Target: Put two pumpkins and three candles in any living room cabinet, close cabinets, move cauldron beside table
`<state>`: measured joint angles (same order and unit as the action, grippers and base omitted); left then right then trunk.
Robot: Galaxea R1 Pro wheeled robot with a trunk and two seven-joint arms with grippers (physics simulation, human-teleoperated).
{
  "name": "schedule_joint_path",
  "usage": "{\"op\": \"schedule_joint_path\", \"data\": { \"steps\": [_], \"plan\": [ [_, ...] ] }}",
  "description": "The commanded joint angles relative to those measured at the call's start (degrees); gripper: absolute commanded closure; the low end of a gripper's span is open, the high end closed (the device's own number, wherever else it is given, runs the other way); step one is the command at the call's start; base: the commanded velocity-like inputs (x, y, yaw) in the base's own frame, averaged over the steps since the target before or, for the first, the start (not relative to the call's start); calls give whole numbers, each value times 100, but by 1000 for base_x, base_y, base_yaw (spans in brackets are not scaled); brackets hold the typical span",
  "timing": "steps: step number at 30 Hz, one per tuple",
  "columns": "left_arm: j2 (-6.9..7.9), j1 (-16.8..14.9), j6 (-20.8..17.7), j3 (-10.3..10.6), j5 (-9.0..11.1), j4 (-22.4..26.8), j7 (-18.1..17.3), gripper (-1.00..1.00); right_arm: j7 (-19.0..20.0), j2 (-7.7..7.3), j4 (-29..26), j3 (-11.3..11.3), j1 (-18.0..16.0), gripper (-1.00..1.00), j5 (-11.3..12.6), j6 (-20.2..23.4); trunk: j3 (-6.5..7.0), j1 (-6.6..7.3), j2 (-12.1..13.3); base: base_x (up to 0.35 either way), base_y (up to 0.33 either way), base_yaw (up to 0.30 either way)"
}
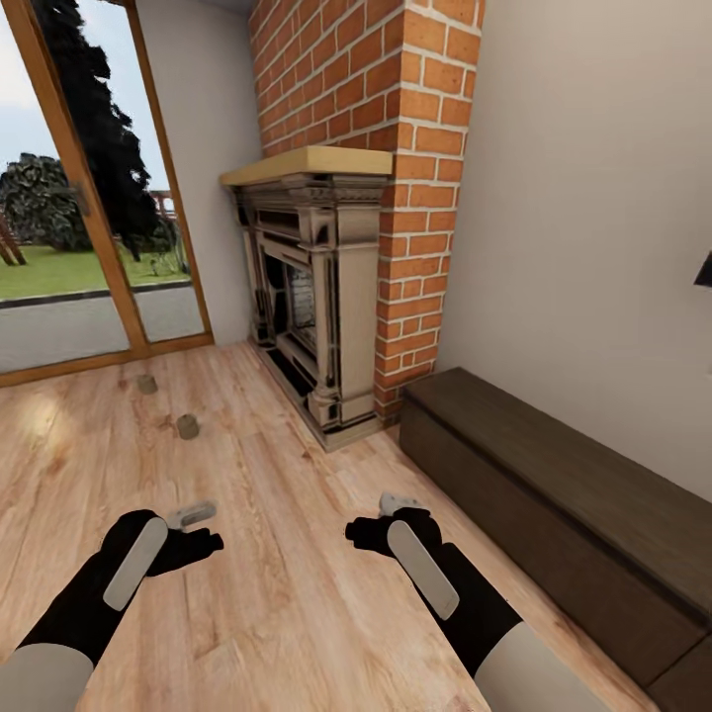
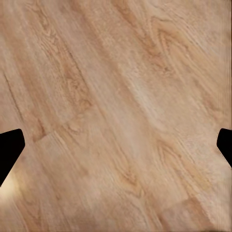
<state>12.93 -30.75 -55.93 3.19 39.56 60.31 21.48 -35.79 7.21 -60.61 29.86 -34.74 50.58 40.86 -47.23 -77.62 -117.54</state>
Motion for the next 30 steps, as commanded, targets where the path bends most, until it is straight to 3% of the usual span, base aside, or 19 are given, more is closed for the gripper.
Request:
{"op": "schedule_joint_path", "data": {
  "steps": [1,30],
  "plan": [
    [7,-2,-7,15,61,8,58,-100,-60,0,-4,11,-7,-100,57,1,-6,0,-3,116,118,-280],
    [8,-2,-11,24,67,8,58,-100,-60,0,-4,11,-7,-100,57,1,-6,0,-3,203,212,-280]
  ]
}}
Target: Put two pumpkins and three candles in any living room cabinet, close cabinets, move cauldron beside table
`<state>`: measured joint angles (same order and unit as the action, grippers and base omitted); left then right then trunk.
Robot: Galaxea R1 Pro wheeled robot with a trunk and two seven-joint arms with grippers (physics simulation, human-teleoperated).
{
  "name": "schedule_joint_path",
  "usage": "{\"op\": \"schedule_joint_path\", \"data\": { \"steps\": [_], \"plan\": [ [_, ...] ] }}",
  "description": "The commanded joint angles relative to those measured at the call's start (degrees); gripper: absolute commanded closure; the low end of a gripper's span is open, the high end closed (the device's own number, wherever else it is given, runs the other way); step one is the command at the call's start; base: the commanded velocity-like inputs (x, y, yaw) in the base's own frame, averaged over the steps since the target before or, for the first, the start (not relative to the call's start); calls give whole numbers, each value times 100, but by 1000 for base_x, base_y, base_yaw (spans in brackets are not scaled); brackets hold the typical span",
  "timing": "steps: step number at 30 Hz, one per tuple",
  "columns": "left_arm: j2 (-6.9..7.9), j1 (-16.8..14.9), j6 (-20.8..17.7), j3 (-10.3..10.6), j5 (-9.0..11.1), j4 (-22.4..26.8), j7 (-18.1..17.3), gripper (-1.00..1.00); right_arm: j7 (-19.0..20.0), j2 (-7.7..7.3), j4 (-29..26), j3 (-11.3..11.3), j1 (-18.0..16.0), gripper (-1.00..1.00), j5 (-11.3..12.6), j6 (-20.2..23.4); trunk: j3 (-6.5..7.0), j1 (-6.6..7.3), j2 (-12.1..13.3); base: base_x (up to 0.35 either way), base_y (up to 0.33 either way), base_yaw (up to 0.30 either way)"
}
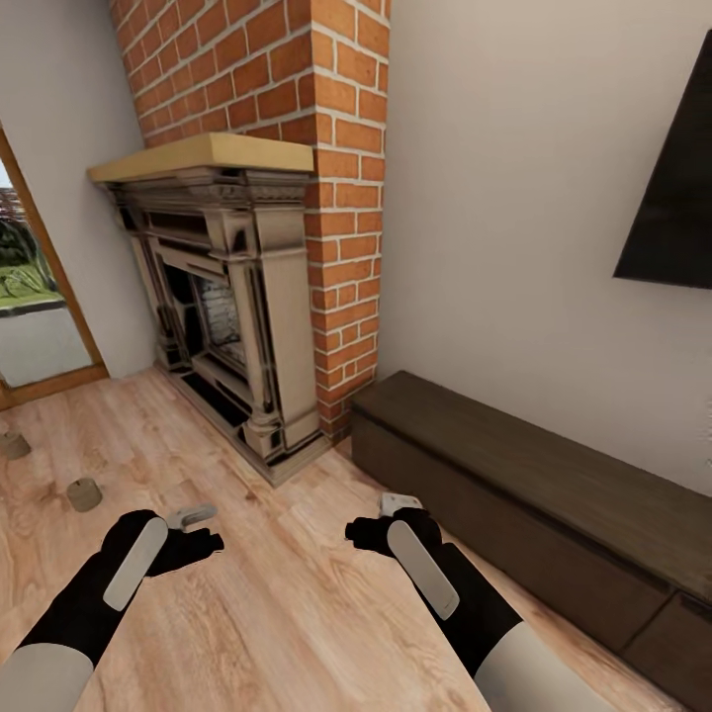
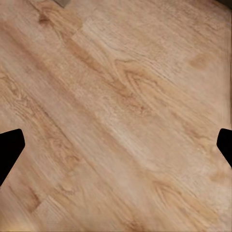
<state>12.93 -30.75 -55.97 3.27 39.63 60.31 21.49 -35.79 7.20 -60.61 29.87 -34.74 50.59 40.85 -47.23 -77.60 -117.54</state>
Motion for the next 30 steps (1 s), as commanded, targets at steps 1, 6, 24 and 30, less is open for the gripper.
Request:
{"op": "schedule_joint_path", "data": {
  "steps": [1,6,24,30],
  "plan": [
    [8,-1,-8,16,59,7,57,-100,-55,0,0,10,-7,-100,56,2,-6,-1,-3,196,175,-280],
    [8,-1,-10,16,62,7,55,-100,52,0,3,10,-7,-100,56,2,-6,-1,-3,99,212,-280],
    [8,-1,-9,16,62,7,49,-100,90,0,-3,10,-7,-100,56,2,-6,-1,-3,5,56,-280],
    [8,-1,-9,16,62,7,49,-100,90,0,-3,10,-7,-100,56,2,-6,-1,-3,0,122,-280]
  ]
}}
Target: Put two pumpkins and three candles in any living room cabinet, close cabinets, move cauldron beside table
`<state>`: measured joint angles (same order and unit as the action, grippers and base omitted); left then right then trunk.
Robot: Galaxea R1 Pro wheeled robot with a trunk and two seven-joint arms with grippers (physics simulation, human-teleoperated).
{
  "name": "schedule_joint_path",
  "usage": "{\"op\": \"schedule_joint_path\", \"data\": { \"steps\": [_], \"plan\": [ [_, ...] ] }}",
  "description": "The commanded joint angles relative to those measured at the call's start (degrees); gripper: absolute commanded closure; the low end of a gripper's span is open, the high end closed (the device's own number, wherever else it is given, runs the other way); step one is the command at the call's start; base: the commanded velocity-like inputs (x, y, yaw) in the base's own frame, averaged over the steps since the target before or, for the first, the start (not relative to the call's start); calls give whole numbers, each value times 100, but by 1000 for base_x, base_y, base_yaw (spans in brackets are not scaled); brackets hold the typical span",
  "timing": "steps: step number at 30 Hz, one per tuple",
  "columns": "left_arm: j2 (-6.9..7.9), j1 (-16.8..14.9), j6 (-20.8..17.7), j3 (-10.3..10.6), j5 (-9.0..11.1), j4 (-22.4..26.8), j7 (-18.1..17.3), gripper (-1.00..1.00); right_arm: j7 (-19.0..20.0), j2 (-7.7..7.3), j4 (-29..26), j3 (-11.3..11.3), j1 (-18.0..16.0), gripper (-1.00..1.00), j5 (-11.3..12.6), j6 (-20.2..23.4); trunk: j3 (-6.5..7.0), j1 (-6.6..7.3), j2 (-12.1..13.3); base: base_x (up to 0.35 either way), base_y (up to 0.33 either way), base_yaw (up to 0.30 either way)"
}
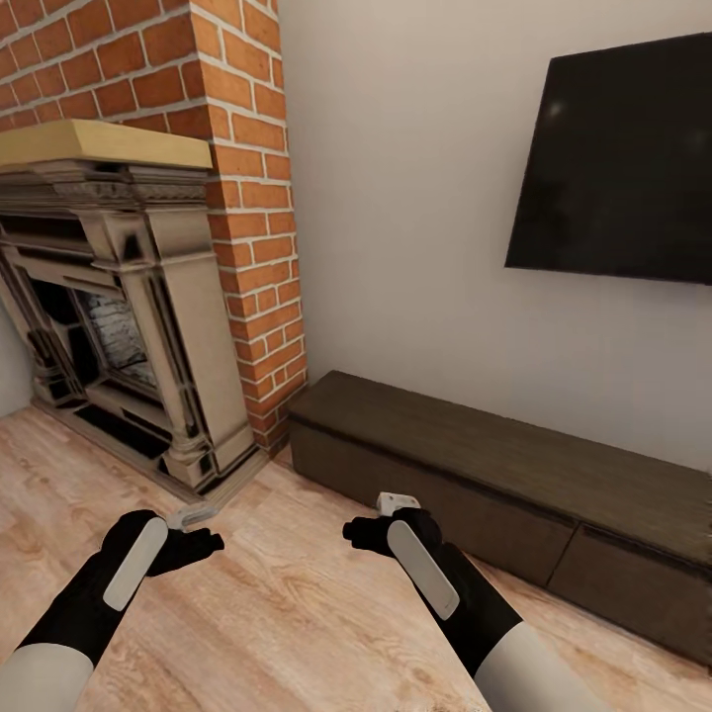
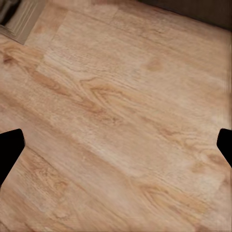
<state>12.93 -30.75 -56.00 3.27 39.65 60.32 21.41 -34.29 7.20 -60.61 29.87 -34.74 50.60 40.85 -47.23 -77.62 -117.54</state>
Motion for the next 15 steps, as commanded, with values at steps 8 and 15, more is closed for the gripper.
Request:
{"op": "schedule_joint_path", "data": {
  "steps": [8,15],
  "plan": [
    [8,-1,-4,16,60,6,57,-100,-60,1,-4,10,-7,-100,58,4,-6,1,-3,0,164,-280],
    [8,-1,-7,16,60,6,57,-100,-60,-3,-4,10,-7,-100,60,2,-6,1,-3,0,28,-280]
  ]
}}
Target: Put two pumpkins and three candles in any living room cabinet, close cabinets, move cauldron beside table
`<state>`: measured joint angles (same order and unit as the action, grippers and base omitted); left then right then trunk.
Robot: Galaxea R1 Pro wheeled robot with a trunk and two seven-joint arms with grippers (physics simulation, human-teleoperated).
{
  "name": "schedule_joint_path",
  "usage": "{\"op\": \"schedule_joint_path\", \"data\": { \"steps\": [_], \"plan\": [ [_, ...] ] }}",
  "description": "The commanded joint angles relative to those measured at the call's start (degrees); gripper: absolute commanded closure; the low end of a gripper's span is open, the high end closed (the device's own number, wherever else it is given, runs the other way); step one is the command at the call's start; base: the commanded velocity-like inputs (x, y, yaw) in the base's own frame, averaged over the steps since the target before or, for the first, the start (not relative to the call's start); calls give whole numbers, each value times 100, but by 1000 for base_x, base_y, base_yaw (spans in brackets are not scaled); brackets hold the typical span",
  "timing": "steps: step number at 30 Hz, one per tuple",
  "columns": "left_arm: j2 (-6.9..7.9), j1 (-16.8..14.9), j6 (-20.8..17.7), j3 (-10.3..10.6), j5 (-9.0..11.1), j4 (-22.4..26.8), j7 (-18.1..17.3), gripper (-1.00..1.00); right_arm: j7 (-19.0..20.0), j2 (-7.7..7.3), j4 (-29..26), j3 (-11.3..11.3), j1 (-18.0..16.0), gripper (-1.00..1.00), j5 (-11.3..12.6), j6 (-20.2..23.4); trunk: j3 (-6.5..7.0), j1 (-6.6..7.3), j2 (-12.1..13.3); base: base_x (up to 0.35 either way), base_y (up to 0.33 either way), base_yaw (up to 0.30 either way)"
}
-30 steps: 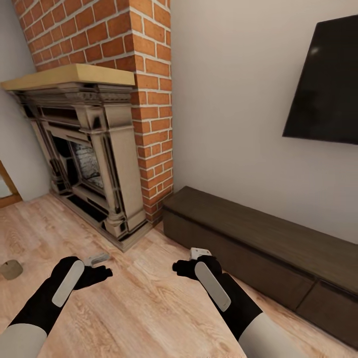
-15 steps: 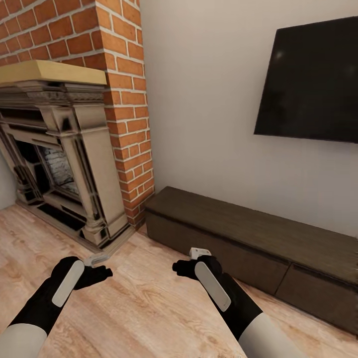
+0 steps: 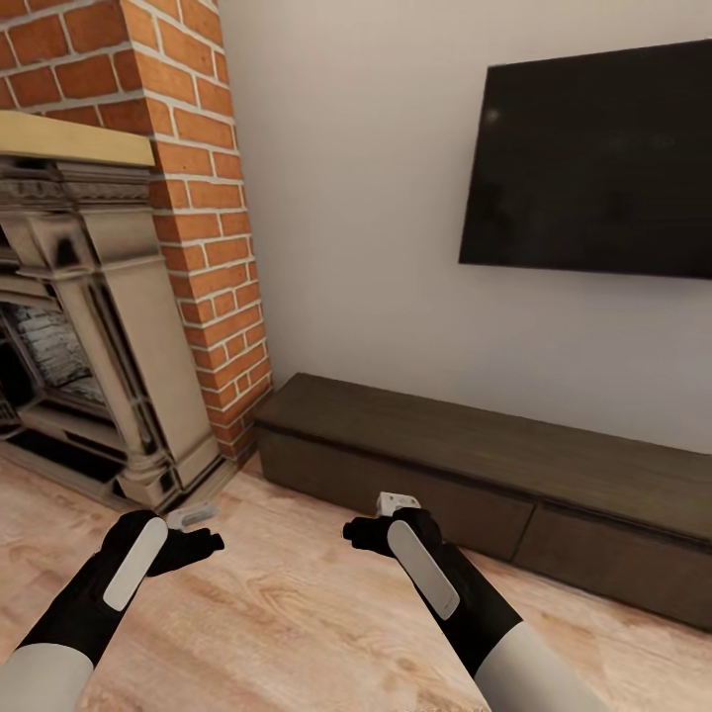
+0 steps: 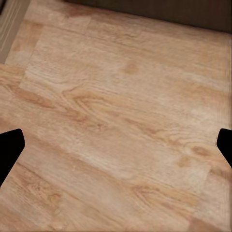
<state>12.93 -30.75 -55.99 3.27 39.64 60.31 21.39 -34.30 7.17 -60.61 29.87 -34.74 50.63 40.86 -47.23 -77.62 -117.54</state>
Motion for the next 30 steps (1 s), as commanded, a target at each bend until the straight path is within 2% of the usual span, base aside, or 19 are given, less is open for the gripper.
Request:
{"op": "schedule_joint_path", "data": {
  "steps": [1,14,30],
  "plan": [
    [7,-1,-8,15,61,7,58,-100,-60,-2,-4,10,-7,-100,55,1,-6,1,-3,0,151,-280],
    [7,-1,-8,15,61,7,58,-100,-60,7,-4,11,-7,-100,53,1,-6,1,-3,10,141,-280],
    [7,-1,-8,22,61,7,59,-100,-60,5,-4,10,-7,-100,57,1,-6,1,-3,13,67,-280]
  ]
}}
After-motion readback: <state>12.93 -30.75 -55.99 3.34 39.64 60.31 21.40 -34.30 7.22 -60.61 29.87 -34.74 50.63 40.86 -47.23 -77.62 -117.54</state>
